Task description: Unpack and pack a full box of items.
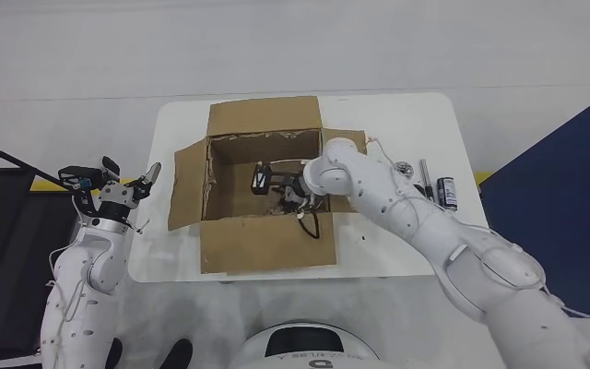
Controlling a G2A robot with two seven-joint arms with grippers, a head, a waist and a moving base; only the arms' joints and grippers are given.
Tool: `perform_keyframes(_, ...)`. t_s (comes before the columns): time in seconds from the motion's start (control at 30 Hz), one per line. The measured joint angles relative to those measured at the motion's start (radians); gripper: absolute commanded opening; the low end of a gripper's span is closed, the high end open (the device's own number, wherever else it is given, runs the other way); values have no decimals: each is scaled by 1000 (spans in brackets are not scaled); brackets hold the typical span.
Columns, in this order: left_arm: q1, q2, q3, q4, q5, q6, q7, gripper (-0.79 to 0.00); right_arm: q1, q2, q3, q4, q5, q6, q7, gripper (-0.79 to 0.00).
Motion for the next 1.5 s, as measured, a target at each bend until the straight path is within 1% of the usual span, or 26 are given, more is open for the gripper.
perform_keyframes(0.1,0,0,0,0,0,0,0,0,-17,10,10,-39,4,0,35,-382)
perform_keyframes(0.17,0,0,0,0,0,0,0,0,-25,13,12,-53,-1,10,48,-339)
perform_keyframes(0.3,0,0,0,0,0,0,0,0,-29,6,7,-50,-2,18,49,-314)
perform_keyframes(0.37,0,0,0,0,0,0,0,0,-25,-2,0,-42,-3,15,41,-305)
perform_keyframes(0.43,0,0,0,0,0,0,0,0,-17,-13,-10,-31,-9,10,35,-262)
perform_keyframes(0.47,0,0,0,0,0,0,0,0,-13,-18,-15,-25,-11,6,33,-252)
perform_keyframes(0.6,0,0,0,0,0,0,0,0,6,-45,-42,8,-11,-14,37,-252)
perform_keyframes(0.73,0,0,0,0,0,0,0,0,30,-79,-70,58,-5,-28,38,-234)
perform_keyframes(0.8,0,0,0,0,0,0,0,0,41,-94,-80,81,1,-38,35,-259)
perform_keyframes(0.83,0,0,0,0,0,0,0,0,48,-104,-85,97,5,-45,32,-283)
perform_keyframes(0.87,0,0,0,0,0,0,0,0,53,-111,-89,110,8,-50,30,-283)
perform_keyframes(0.93,0,0,0,0,0,0,0,0,65,-128,-98,139,13,-64,27,-342)
perform_keyframes(0.97,0,0,0,0,0,0,0,0,70,-135,-102,153,16,-69,26,-354)
perform_keyframes(1.03,0,0,0,0,0,0,0,0,81,-153,-113,183,22,-82,27,-354)
perform_keyframes(1.1,0,0,0,0,0,0,0,0,90,-169,-123,209,27,-93,31,-329)
perform_keyframes(1.3,0,0,0,0,0,0,0,0,111,-225,-153,305,41,-124,31,-369)
perform_keyframes(1.33,0,0,0,0,0,0,0,0,115,-236,-157,324,43,-130,29,-403)
perform_keyframes(1.4,0,0,0,0,0,0,0,0,121,-250,-163,352,44,-138,26,-425)
perform_keyframes(1.5,0,0,0,0,0,0,0,0,131,-274,-171,397,46,-150,22,-483)
